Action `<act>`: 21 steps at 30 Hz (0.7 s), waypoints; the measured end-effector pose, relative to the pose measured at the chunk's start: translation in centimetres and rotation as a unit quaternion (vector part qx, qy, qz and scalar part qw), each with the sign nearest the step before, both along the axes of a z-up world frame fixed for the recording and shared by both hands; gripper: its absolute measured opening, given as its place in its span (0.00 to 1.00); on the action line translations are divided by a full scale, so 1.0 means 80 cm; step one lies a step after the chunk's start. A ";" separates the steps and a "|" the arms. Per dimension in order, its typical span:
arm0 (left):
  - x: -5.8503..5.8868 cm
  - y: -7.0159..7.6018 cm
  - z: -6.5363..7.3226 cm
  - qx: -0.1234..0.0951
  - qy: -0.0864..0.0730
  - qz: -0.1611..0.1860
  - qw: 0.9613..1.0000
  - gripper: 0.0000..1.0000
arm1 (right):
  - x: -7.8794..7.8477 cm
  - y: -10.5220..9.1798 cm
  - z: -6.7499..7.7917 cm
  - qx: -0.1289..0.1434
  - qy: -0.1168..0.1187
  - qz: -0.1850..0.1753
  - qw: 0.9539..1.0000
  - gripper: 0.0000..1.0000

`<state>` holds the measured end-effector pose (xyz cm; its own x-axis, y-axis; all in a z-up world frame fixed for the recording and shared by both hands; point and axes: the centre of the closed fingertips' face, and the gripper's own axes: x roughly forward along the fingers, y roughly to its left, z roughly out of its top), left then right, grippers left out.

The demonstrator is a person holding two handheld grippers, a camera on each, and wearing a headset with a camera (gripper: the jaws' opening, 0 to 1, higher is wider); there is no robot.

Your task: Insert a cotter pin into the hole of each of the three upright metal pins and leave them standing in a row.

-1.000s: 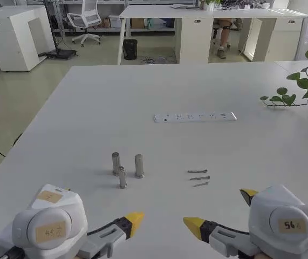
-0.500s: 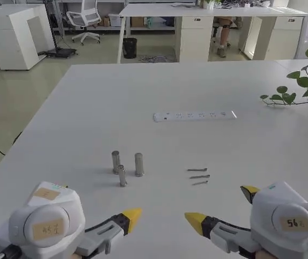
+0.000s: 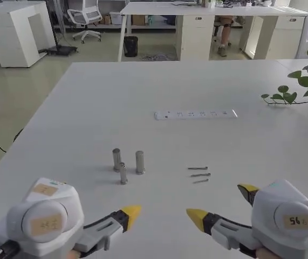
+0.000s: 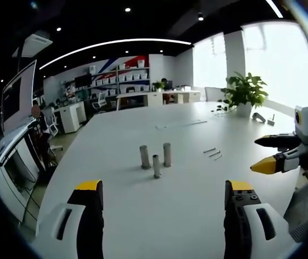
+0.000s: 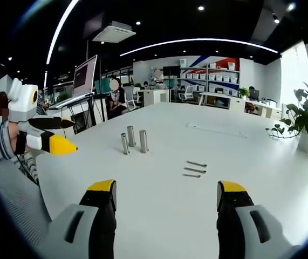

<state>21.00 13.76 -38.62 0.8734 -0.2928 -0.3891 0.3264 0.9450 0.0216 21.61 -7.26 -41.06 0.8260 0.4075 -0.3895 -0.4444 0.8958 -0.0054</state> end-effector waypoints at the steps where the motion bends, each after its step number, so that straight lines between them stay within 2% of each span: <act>1: 0.000 0.000 0.000 0.000 0.001 0.001 1.000 0.92 | 0.000 0.001 0.000 0.002 0.000 0.001 1.000 0.74; 16: 0.000 0.003 0.003 -0.003 -0.002 0.001 1.000 0.92 | -0.003 0.007 -0.001 0.001 0.002 0.011 1.000 0.71; 21: -0.003 0.000 0.003 -0.008 -0.002 -0.006 1.000 0.93 | -0.003 0.006 0.000 0.008 0.005 0.010 1.000 0.66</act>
<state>20.80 13.79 -38.39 0.8718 -0.3091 -0.3801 0.3372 0.9414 0.0079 21.35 -6.75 -41.07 0.8136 0.4308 -0.3905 -0.4628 0.8864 0.0136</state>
